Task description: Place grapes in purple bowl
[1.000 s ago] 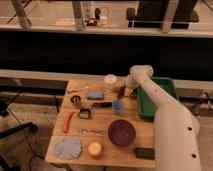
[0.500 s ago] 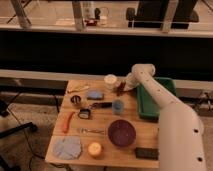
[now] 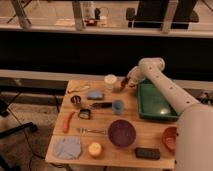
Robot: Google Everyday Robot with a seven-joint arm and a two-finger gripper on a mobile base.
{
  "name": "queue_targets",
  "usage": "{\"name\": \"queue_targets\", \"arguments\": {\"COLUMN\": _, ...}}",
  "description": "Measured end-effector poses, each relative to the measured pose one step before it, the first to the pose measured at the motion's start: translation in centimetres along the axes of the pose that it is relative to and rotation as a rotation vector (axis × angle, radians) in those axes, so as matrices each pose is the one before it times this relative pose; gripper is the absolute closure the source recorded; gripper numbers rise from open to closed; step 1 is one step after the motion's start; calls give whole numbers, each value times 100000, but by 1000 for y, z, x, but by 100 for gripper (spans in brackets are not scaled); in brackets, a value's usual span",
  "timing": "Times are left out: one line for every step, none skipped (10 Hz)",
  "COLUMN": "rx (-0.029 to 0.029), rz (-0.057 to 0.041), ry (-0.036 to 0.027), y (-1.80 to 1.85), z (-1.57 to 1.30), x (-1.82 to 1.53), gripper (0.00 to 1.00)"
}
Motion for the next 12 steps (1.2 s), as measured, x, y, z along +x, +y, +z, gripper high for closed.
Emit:
{"name": "queue_targets", "arguments": {"rx": 708, "rz": 1192, "ry": -283, "y": 443, "z": -1800, "x": 7, "gripper": 96}}
{"name": "queue_targets", "arguments": {"rx": 423, "rz": 833, "ry": -134, "y": 483, "z": -1501, "x": -102, "gripper": 96}}
{"name": "queue_targets", "arguments": {"rx": 546, "rz": 1377, "ry": -149, "y": 746, "z": -2772, "x": -366, "gripper": 96}}
{"name": "queue_targets", "arguments": {"rx": 163, "rz": 1131, "ry": -245, "y": 579, "z": -2121, "x": -377, "gripper": 96}}
{"name": "queue_targets", "arguments": {"rx": 24, "rz": 828, "ry": -250, "y": 477, "z": -1791, "x": -374, "gripper": 96}}
{"name": "queue_targets", "arguments": {"rx": 56, "rz": 1174, "ry": -671, "y": 783, "z": -2576, "x": -699, "gripper": 96}}
{"name": "queue_targets", "arguments": {"rx": -511, "rz": 568, "ry": -1265, "y": 672, "z": -1618, "x": -795, "gripper": 96}}
{"name": "queue_targets", "arguments": {"rx": -816, "rz": -70, "ry": -2857, "y": 465, "z": -1523, "x": -1455, "gripper": 96}}
{"name": "queue_targets", "arguments": {"rx": -911, "rz": -1037, "ry": -3277, "y": 528, "z": -582, "x": -1218, "gripper": 96}}
{"name": "queue_targets", "arguments": {"rx": -1325, "rz": -1959, "ry": -4523, "y": 689, "z": -544, "x": -1371, "gripper": 96}}
{"name": "queue_targets", "arguments": {"rx": -1741, "rz": -3484, "ry": -7014, "y": 796, "z": -218, "x": -1229, "gripper": 96}}
{"name": "queue_targets", "arguments": {"rx": -1406, "rz": -5394, "ry": -8782, "y": 737, "z": -181, "x": -1351, "gripper": 96}}
